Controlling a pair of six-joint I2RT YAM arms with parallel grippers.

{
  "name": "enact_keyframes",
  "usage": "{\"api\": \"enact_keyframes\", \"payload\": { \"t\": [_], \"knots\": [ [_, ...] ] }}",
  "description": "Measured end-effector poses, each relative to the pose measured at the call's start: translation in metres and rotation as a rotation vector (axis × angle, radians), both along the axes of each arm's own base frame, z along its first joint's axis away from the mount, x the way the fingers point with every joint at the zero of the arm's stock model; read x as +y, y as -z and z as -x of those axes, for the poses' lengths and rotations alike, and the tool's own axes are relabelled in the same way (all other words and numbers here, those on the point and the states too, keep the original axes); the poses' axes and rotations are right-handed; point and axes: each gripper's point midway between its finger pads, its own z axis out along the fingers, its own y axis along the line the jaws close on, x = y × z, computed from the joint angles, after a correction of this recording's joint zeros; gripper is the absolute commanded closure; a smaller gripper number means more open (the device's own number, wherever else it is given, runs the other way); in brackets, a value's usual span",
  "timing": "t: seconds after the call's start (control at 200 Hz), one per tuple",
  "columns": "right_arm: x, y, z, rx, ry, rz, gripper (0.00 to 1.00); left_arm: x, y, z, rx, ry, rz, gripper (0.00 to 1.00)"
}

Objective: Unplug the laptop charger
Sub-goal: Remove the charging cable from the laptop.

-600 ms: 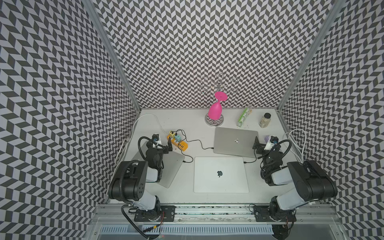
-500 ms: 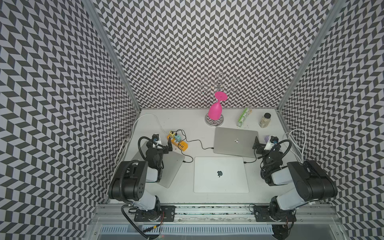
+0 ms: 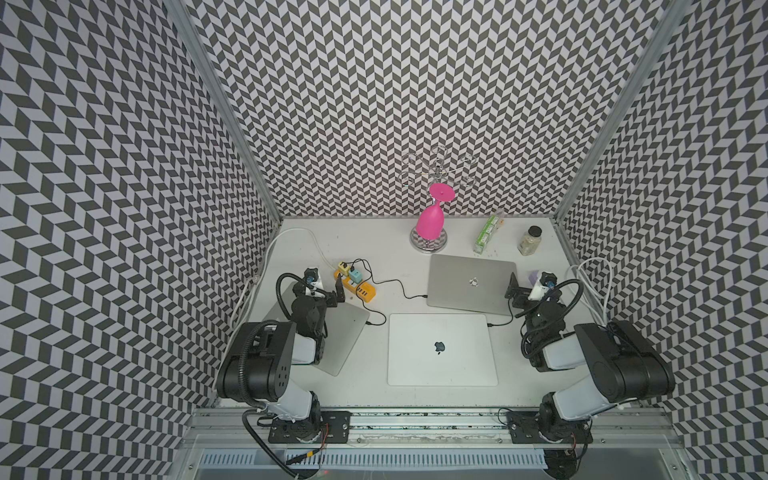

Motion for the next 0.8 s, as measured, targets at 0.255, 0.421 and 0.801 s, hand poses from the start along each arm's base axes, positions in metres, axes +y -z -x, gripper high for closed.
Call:
{"api": "enact_keyframes", "payload": {
  "t": [0.255,0.421,0.801],
  "knots": [
    [-0.004,-0.001,0.0,-0.002,0.008,-0.001,0.01,-0.001,-0.001,0.0,0.006,0.006,0.002,0.0],
    [0.004,-0.024,0.005,-0.036,-0.028,0.021,0.01,0.008,-0.056,-0.006,-0.053,-0.047,0.011,0.0],
    [0.14,-0.141,-0.013,-0.161,-0.408,0.228,0.01,0.006,-0.137,-0.013,0.093,-0.061,0.176,0.03]
  ]
}}
